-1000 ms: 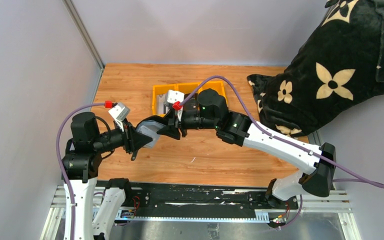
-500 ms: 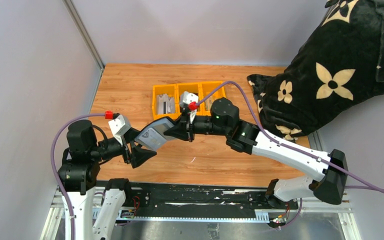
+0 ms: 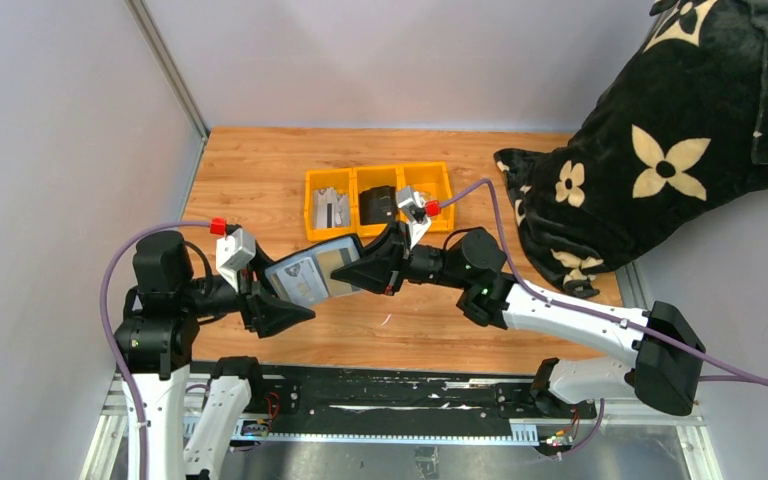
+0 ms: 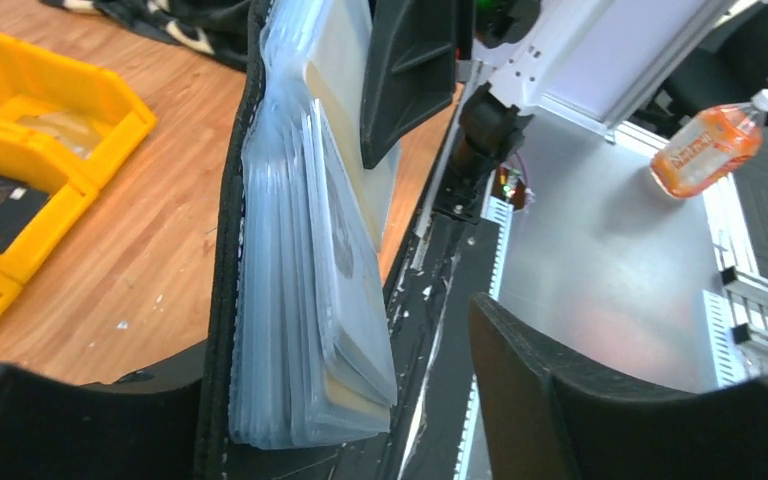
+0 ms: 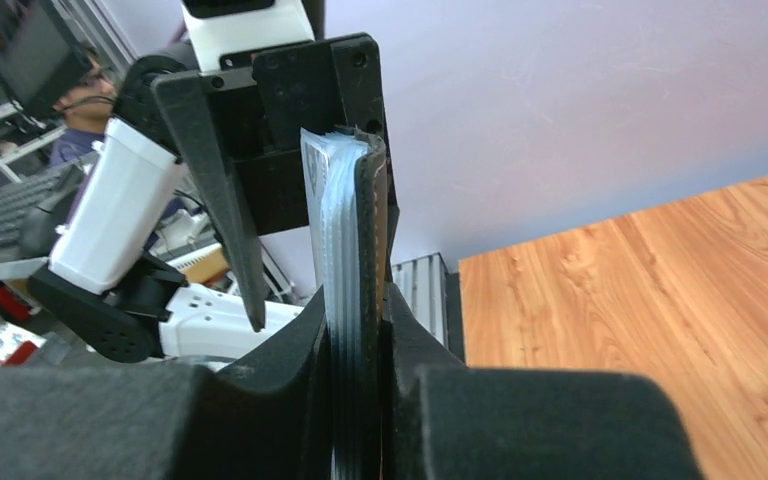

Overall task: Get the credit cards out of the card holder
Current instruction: Remove the credit card from the card holder.

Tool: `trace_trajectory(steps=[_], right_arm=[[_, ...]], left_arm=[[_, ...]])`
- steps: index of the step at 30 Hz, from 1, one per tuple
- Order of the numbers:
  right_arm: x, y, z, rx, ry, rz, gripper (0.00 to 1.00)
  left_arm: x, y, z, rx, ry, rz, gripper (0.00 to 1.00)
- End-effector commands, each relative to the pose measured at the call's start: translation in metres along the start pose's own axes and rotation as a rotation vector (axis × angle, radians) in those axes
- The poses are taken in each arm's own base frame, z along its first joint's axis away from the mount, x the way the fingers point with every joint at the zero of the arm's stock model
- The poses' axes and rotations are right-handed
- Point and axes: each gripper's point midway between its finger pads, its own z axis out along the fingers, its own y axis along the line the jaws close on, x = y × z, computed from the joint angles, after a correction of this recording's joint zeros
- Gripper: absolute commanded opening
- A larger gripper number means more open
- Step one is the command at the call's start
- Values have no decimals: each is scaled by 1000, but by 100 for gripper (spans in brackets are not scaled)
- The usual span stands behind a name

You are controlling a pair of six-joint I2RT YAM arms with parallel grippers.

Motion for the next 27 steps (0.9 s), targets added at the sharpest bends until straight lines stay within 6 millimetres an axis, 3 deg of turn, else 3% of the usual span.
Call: trace_trajectory(steps=[1,7,13,16,18,20,23,27], right_arm=[[-46,26,-2,-95,-179,-14,0],[-41,26,-5,-103,-189,17,0],[-31,22,-9,-98,-158,33,1],[-28,6,-15,-33,-119,53,27],[-27,-15,-21,70,-69,83,39],[-36,-24,-27,121,-58,68,49],[-52,-37,-36,226,-37,29,56],[-71,-24,-34,213,-15,-21,58]], left_arm=[[-10,-21,0,117,-21,-40,57],[-10,-16,1,108,-13,-83,27],[-12,-13,1,100,-10,-99,21],[-12,-7,2,71,-5,-113,14],[-11,-1,2,40,2,-125,12],[-8,10,2,-17,13,-140,9],[-2,31,3,-113,35,-194,7],[9,60,2,-230,70,-268,3]])
